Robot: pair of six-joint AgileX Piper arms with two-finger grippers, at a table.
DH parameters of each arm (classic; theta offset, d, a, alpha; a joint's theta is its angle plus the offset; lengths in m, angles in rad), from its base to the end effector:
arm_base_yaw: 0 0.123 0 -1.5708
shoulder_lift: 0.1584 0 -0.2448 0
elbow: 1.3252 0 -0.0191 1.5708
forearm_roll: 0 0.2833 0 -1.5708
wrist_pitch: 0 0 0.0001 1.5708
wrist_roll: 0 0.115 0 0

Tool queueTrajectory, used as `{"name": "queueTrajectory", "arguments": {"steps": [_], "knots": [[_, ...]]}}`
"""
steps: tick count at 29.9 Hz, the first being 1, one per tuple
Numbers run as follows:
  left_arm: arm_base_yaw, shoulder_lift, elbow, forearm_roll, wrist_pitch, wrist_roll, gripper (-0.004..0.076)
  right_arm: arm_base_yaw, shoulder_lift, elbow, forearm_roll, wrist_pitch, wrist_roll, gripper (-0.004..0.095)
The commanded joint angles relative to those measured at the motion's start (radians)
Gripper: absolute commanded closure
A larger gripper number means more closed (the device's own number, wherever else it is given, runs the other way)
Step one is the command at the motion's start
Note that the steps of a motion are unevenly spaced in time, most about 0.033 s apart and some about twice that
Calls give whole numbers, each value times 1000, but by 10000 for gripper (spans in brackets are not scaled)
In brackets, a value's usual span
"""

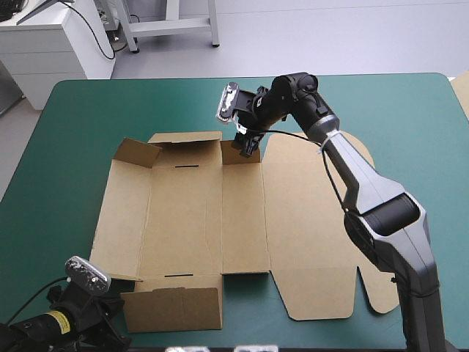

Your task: Fold the box

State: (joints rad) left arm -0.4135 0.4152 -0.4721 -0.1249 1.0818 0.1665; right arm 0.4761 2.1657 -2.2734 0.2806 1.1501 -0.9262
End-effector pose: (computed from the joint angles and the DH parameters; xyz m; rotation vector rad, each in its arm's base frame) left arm 0.1230 -0.0678 0.2234 0.6924 2.4198 -0.2635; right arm 0.4375 0.2583 0.2853 -1.5657 1.9186 0.1797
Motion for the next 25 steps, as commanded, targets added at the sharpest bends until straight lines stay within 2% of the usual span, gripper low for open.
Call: {"name": "queueTrajectory", "arguments": {"steps": [1,3,6,9,14,18,25], "knots": [[-5,15,-24,-13,-40,-10,731,-1,-141,-36,-51,43,103,381],[-5,15,-24,-13,-40,-10,731,-1,-174,-34,-99,96,188,494],[-5,15,-24,-13,-40,-10,731,-1,-212,-30,-206,96,364,702],[-5,15,-24,-13,-40,-10,731,-1,-244,-30,-293,96,468,914],[-5,15,-24,-17,-40,-10,731,-1,-301,-25,-382,96,620,929],[-5,15,-43,-39,-23,-5,731,-1,-357,-9,-407,96,678,929],[-5,15,-223,-98,139,-9,731,-1,-498,144,-426,96,684,929]]}}
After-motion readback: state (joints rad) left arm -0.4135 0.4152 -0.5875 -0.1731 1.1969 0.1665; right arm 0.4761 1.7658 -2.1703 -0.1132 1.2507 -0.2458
